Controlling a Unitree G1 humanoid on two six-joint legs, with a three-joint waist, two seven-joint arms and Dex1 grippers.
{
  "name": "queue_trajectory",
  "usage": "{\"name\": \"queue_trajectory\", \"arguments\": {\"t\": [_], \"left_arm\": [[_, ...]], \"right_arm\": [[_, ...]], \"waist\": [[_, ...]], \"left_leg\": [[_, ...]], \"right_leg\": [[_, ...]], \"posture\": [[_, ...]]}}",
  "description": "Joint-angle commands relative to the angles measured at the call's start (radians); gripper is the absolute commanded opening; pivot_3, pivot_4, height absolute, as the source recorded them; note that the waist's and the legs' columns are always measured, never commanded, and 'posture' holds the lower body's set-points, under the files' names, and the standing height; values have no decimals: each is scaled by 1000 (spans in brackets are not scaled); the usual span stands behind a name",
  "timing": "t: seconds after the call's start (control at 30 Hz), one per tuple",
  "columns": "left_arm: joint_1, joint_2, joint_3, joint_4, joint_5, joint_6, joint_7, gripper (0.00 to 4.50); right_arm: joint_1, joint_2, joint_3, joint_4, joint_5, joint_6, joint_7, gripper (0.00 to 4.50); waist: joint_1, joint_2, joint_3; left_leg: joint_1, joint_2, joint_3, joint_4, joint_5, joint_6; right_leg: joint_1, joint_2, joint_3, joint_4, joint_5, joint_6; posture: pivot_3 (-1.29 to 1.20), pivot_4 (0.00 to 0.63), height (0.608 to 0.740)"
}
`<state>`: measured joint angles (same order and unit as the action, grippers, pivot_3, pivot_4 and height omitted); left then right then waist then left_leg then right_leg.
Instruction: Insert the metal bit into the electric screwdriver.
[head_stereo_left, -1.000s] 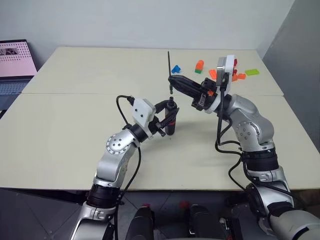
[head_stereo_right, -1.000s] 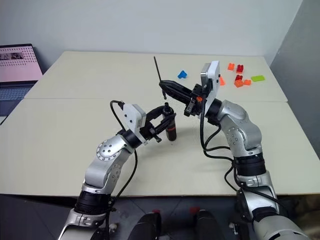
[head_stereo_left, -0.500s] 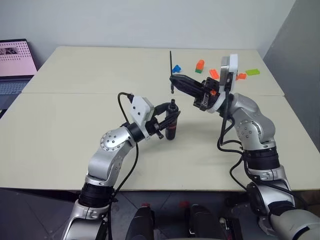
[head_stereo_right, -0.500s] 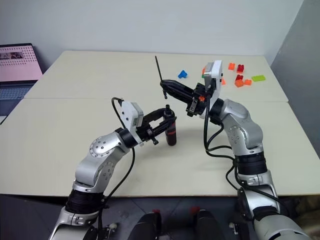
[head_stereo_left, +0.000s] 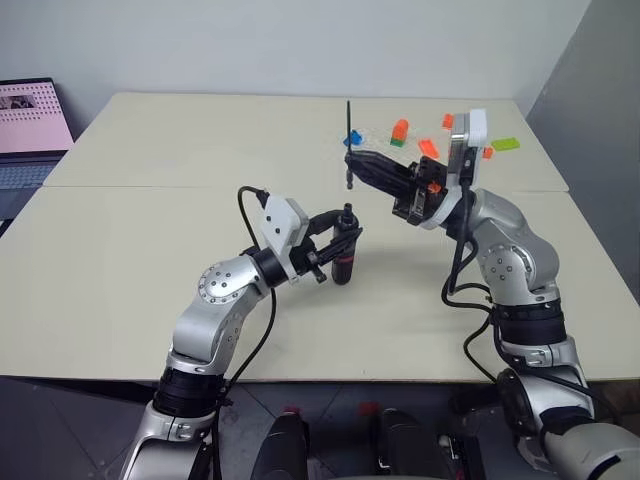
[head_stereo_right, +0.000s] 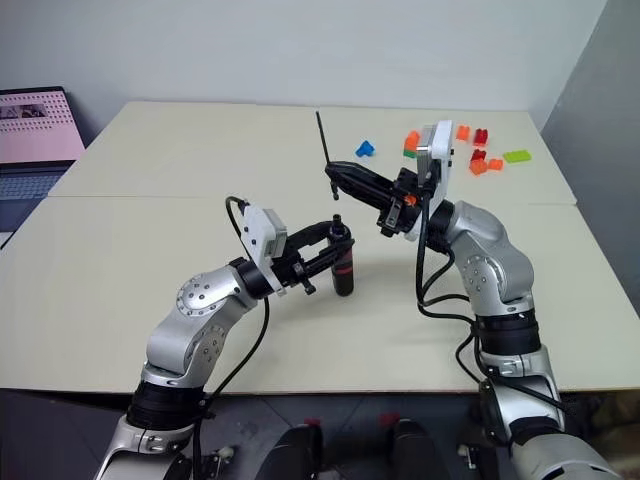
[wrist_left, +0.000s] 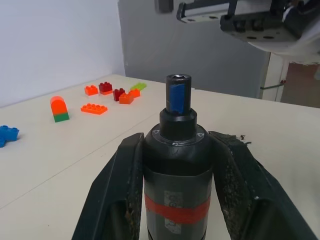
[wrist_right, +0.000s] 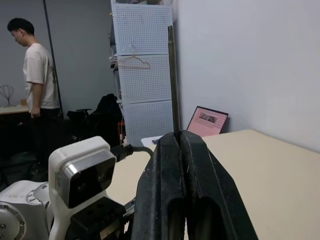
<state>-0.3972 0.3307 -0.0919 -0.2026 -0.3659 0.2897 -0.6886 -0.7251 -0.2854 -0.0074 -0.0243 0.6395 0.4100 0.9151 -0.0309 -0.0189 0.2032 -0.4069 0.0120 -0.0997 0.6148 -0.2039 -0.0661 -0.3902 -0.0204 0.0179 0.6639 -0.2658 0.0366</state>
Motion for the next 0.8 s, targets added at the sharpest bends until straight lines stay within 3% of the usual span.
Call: {"name": "queue_trajectory", "arguments": {"t": [0.03,0.8], "left_arm": [[6,6,15,-8,7,-20,1,1622],[12,20,30,1,-6,-8,-2,1622]], "right_arm": [[5,-9,-5,-41,7,1,7,0],[7,39,6,-114,18,8,-56,0]], "waist": [[0,0,0],[0,0,0]], "left_leg": [[0,0,0,0,0,0],[1,0,0,0,0,0]], "right_leg": [[0,0,0,0,0,0],[0,0,0,0,0,0]], "posture": [[0,150,740],[0,150,740]]}}
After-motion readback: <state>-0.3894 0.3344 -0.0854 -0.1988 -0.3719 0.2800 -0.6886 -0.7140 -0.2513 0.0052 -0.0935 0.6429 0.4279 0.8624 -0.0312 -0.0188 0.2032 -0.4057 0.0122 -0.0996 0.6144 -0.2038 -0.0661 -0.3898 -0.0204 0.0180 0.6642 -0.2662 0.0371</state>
